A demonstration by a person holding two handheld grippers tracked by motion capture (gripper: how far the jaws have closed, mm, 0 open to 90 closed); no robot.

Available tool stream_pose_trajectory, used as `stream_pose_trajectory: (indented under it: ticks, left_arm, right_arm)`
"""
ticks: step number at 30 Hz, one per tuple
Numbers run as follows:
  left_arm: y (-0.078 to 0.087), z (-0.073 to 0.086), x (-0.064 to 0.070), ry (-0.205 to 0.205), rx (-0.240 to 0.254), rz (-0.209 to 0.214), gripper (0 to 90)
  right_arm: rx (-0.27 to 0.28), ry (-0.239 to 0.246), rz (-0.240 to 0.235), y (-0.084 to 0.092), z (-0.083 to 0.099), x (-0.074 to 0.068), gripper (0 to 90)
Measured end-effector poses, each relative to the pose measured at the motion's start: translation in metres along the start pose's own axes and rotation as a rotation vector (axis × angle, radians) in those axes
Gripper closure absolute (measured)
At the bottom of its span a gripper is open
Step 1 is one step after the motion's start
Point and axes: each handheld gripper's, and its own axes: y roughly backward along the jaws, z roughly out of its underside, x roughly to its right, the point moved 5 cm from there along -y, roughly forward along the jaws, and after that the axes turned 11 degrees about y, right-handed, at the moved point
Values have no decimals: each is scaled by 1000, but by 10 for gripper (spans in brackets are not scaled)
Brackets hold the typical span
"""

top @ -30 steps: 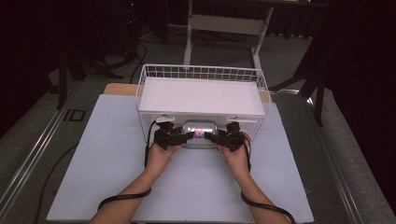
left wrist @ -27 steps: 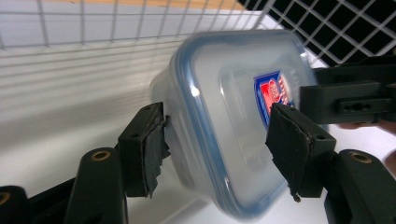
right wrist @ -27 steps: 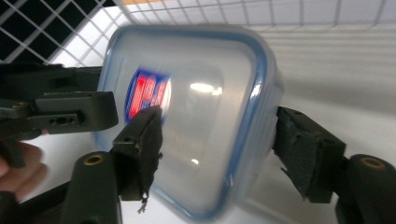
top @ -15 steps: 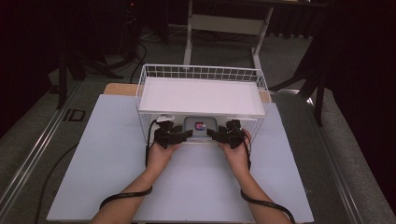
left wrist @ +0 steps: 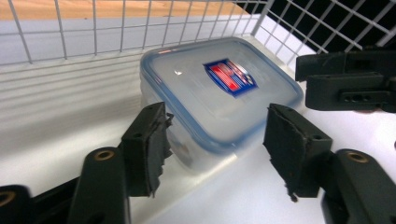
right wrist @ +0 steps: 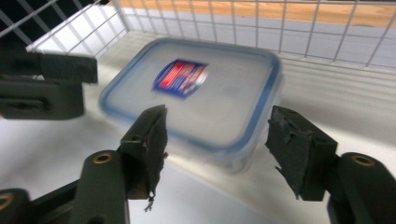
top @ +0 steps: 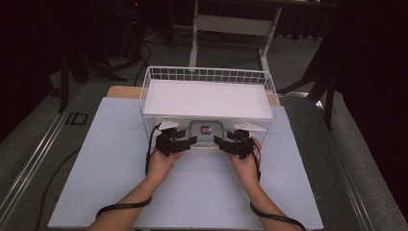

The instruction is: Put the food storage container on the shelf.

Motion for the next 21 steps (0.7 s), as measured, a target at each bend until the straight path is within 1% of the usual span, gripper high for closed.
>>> stream_pose_trajectory:
  ticks: [1, 2, 3, 5, 6, 7, 8, 9, 10, 12, 14, 16, 17, 18, 20, 21]
  left_arm:
    - [0, 0, 0, 0, 0, 0, 377]
    - [8, 5, 3, -42, 5, 13, 349]
    - [13, 7, 4, -52, 6, 24, 302]
    - [22, 12, 5, -48, 20, 70, 283]
    - [27, 15, 6, -64, 31, 83, 267]
    - [30, 17, 7, -75, 41, 85, 253]
    - [33, 20, 7, -81, 45, 84, 222]
    - [36, 22, 8, -87, 45, 77, 177]
    - [38, 25, 8, -97, 39, 67, 134]
    - [44, 29, 10, -88, 25, 59, 2]
    - [50, 32, 11, -81, 39, 36, 4]
    - [54, 35, 11, -97, 42, 33, 4]
    - [54, 35, 11, -97, 42, 33, 4]
    - [57, 37, 11, -115, 65, 22, 4]
    - [57, 39, 10, -107, 71, 28, 4]
    - [56, 40, 9, -104, 68, 27, 4]
  right_arm:
    - [2, 6, 0, 1, 2, -2, 383]
    - [3, 3, -3, 2, 5, -4, 410]
    - [8, 1, -12, 3, 8, -7, 424]
    - [19, 20, -19, 4, 14, -13, 465]
    - [19, 38, -22, 3, 17, -16, 511]
    - [13, 48, -34, 2, 20, -19, 553]
    - [9, 51, -44, 1, 22, -22, 571]
    - [9, 56, -51, 1, 23, -24, 634]
    - [5, 66, -58, 0, 24, -26, 648]
    - [2, 78, -70, -2, 25, -30, 750]
    - [-15, 110, -68, -5, 25, -35, 897]
    - [-31, 125, -67, -10, 25, -38, 900]
    - [-32, 137, -56, -12, 24, -40, 900]
    - [-31, 151, -41, -14, 23, -42, 900]
    - [-36, 167, -26, -19, 22, -43, 900]
    - [-38, 161, -27, -22, 21, -43, 900]
